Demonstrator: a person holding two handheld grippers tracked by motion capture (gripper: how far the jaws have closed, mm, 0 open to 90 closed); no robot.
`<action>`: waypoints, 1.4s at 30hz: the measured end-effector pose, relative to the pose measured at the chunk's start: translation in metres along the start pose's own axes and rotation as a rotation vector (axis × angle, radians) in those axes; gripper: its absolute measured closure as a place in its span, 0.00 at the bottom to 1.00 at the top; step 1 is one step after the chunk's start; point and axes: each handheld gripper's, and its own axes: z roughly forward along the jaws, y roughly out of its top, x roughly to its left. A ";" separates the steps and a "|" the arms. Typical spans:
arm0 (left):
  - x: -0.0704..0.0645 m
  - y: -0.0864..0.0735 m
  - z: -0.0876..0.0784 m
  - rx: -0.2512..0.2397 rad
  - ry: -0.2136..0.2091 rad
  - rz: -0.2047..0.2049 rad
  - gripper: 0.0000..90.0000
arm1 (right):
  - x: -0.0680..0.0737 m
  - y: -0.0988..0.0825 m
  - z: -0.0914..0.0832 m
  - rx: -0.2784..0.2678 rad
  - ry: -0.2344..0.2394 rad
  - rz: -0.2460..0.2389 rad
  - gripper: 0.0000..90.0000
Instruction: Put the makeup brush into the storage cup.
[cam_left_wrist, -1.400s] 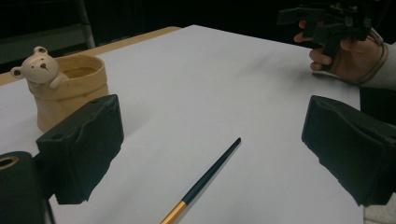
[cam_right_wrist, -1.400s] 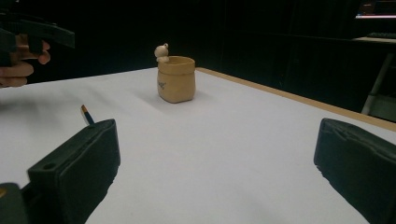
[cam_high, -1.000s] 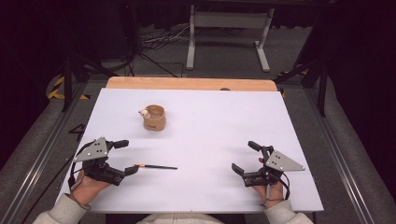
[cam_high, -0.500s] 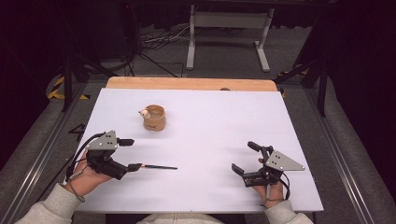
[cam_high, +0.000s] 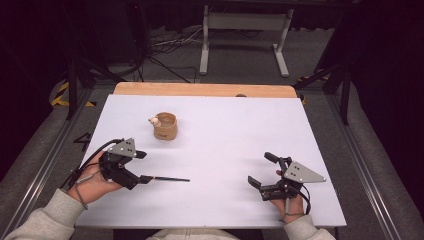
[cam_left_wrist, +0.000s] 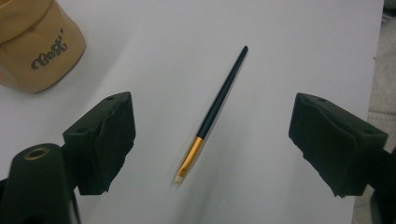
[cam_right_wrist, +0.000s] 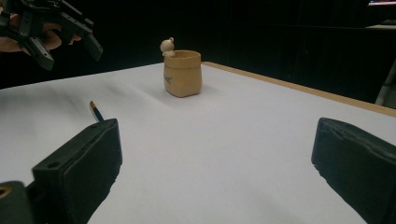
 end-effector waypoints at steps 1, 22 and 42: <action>0.000 0.001 0.001 0.019 0.000 0.003 0.18 | 0.000 0.000 0.000 -0.001 0.000 0.001 0.03; 0.014 0.007 0.023 0.232 -0.073 0.051 0.38 | -0.001 -0.001 0.001 0.016 0.011 0.016 0.03; 0.017 0.016 0.046 0.417 -0.125 0.105 0.51 | -0.001 -0.003 0.002 0.028 0.025 0.028 0.03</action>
